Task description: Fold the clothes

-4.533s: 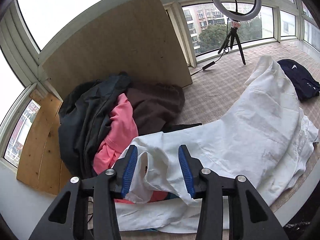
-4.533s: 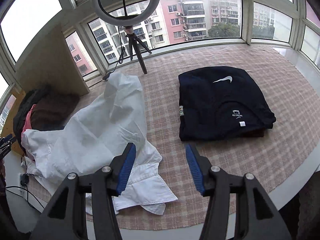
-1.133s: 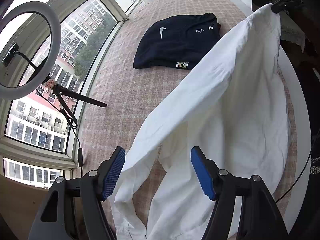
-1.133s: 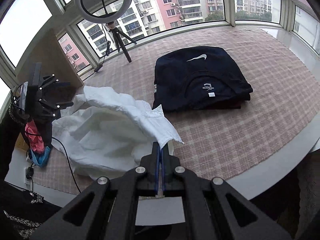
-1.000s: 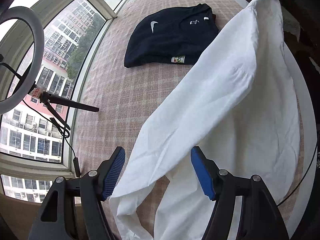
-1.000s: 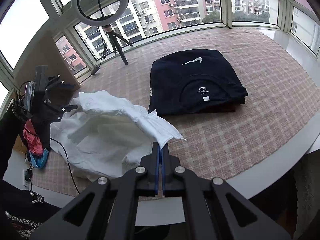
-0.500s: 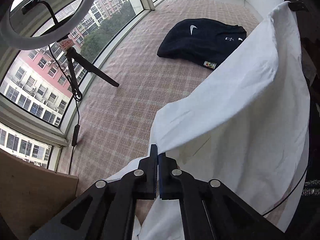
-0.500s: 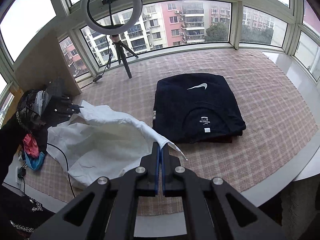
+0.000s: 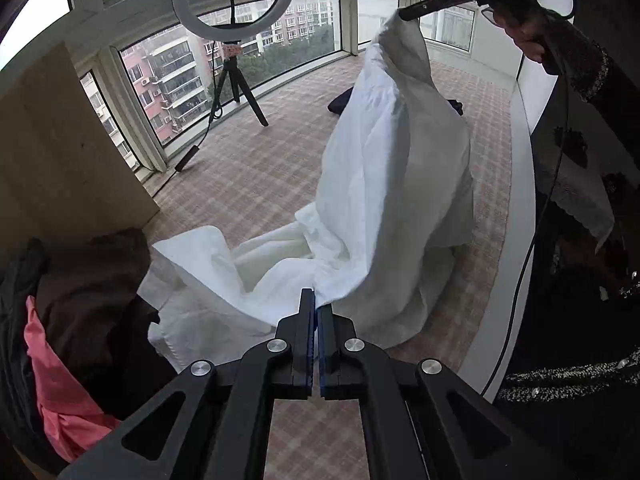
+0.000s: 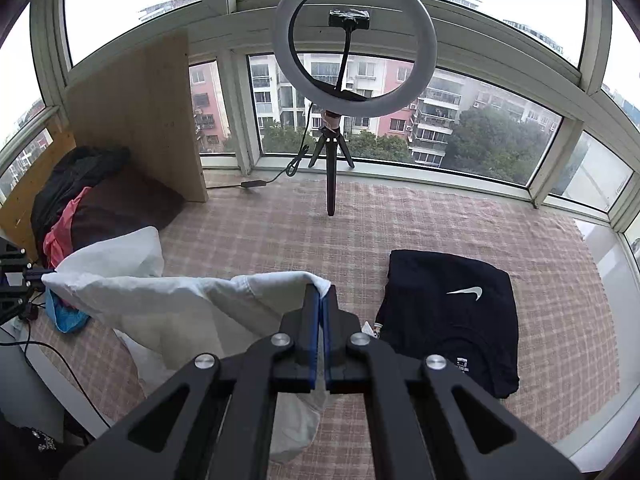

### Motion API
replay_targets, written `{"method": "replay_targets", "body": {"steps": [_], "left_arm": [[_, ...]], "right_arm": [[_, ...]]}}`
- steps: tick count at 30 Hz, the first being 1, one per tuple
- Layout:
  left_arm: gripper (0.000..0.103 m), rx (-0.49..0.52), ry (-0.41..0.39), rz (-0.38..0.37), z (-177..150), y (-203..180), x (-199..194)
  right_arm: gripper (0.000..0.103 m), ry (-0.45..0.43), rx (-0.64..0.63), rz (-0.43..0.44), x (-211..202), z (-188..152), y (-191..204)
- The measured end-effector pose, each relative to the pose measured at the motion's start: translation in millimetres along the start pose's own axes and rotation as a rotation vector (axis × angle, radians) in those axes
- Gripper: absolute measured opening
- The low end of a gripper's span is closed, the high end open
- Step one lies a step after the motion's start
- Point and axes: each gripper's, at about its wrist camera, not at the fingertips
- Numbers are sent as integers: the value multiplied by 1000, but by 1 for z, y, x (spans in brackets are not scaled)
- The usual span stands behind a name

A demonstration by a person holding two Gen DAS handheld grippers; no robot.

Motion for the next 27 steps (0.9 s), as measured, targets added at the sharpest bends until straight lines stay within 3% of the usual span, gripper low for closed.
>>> {"method": "replay_targets", "body": {"steps": [3, 4, 6, 8, 9, 11, 14, 18, 21, 24, 25, 26, 27], "left_arm": [[9, 9, 100, 10, -1, -57, 57], [9, 8, 90, 38, 2, -73, 60], [16, -14, 15, 95, 13, -96, 46], [42, -37, -62, 152, 23, -115, 30], [45, -49, -102, 181, 27, -123, 21], [44, -63, -173, 216, 34, -139, 10], [52, -67, -202, 178, 55, -170, 27], [54, -91, -181, 207, 97, -191, 72], [55, -124, -175, 334, 127, -200, 98], [57, -215, -213, 411, 148, -200, 117], [55, -240, -207, 463, 153, -197, 125], [31, -261, -172, 502, 156, -194, 136], [9, -285, -151, 456, 154, -187, 139]], "right_arm": [[2, -11, -40, 13, 3, 16, 10], [2, -16, -57, 24, 0, 21, 10], [2, -32, -87, 55, -10, 33, 10], [2, -45, -117, 96, -21, 45, 9], [2, -54, -142, 101, -26, 51, 10], [2, -70, -197, 103, -36, 62, 14], [2, -84, -255, 118, -44, 73, 19], [2, -83, -310, 133, -43, 83, 29], [2, -78, -345, 141, -43, 83, 34], [2, -79, -380, 143, -46, 83, 36], [2, -80, -391, 141, -47, 83, 37], [2, -80, -402, 139, -47, 83, 38], [2, -79, -407, 139, -47, 83, 37]]}}
Point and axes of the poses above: each gripper's, at about its wrist camera, not at the fingertips, and x roughly the way its jaws point, y to its left, z to its top, and after that the axes turned 12 degrees about y, right-handed
